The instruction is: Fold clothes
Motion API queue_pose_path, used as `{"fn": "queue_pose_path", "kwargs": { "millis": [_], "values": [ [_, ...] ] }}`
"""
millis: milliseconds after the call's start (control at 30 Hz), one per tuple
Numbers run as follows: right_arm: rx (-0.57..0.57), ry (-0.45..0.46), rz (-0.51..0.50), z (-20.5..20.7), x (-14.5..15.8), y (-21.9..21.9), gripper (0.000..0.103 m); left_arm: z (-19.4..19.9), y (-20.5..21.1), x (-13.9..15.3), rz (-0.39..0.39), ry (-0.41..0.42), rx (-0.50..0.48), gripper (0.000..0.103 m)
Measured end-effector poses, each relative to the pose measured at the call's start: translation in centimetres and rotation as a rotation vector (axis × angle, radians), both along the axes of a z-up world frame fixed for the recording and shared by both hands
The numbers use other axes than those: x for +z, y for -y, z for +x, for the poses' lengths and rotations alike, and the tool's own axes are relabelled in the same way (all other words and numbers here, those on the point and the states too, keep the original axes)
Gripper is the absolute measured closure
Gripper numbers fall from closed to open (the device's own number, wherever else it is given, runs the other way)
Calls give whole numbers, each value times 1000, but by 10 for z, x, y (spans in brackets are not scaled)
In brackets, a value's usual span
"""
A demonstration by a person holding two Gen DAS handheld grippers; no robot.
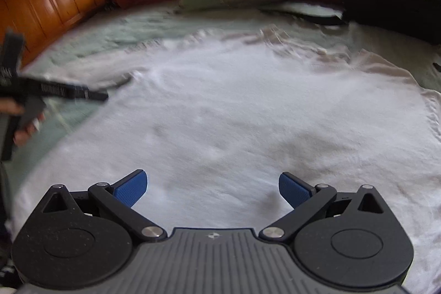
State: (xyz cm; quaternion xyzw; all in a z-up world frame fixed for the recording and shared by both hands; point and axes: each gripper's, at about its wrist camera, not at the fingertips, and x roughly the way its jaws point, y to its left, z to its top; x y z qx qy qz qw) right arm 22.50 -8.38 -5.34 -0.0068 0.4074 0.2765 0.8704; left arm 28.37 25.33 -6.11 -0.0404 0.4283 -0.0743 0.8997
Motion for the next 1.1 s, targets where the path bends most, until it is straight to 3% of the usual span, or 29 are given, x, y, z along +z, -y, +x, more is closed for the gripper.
{"fn": "queue_pose_path", "kwargs": {
  "millis": [200,333,400,633,933,1100],
  "values": [
    [58,71,66,-15,31,-13,0,13,-33,13,38,74,111,1],
    [64,81,45,-20,33,-20,0,16,-50,-5,56,34,175,1],
    [60,75,33,-20,30,-21,0,4,-54,-12,56,32,170,1],
    [58,46,64,-17,25,-27,0,-42,-69,6,74,88,171,1],
    [141,75,56,-26,30,-48,0,-53,-88,5,-59,103,206,1],
    [144,68,61,-23,26,-48,0,-74,-118,-10,-161,123,295,1]
  ]
}}
